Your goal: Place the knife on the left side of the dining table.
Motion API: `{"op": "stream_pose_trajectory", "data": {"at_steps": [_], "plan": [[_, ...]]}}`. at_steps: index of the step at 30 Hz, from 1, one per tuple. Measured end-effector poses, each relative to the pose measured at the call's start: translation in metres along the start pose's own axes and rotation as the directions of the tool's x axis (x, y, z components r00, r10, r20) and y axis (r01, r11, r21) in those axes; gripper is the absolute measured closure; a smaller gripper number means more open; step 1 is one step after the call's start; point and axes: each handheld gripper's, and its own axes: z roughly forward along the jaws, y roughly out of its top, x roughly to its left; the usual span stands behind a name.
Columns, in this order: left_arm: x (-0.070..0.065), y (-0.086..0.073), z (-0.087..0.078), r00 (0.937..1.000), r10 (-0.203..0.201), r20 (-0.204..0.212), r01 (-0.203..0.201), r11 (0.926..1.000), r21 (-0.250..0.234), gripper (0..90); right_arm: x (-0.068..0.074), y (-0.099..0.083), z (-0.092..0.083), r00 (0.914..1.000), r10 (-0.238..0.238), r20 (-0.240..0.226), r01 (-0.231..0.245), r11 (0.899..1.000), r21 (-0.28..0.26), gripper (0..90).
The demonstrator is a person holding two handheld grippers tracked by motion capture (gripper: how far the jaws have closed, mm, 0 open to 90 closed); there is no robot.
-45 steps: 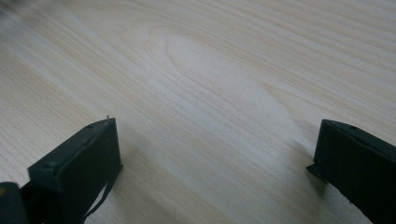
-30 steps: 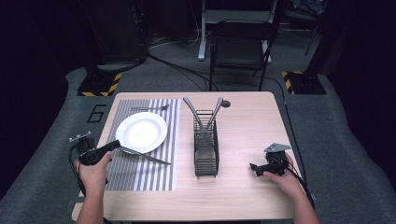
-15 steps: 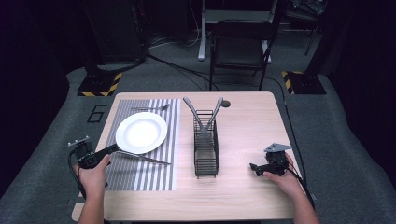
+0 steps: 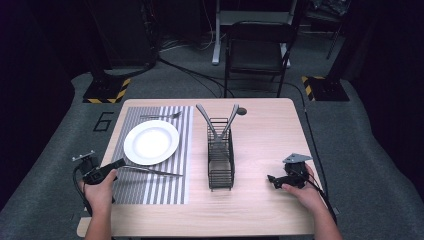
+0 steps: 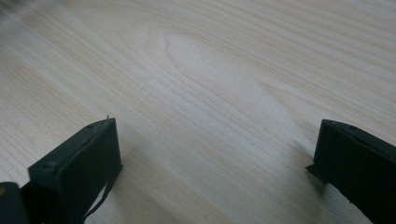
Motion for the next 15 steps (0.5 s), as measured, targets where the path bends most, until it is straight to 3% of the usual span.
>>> {"op": "stream_pose_trajectory", "data": {"at_steps": [15], "plan": [[0.015, -0.006, 0.009, 0.9994, -0.033, -0.008, 0.034, 0.9991, 0.027, 69.6, 0.000, 0.000, 0.000, 1.0000, -0.007, 0.001, 0.007, 1.000, -0.005, 0.0]]}}
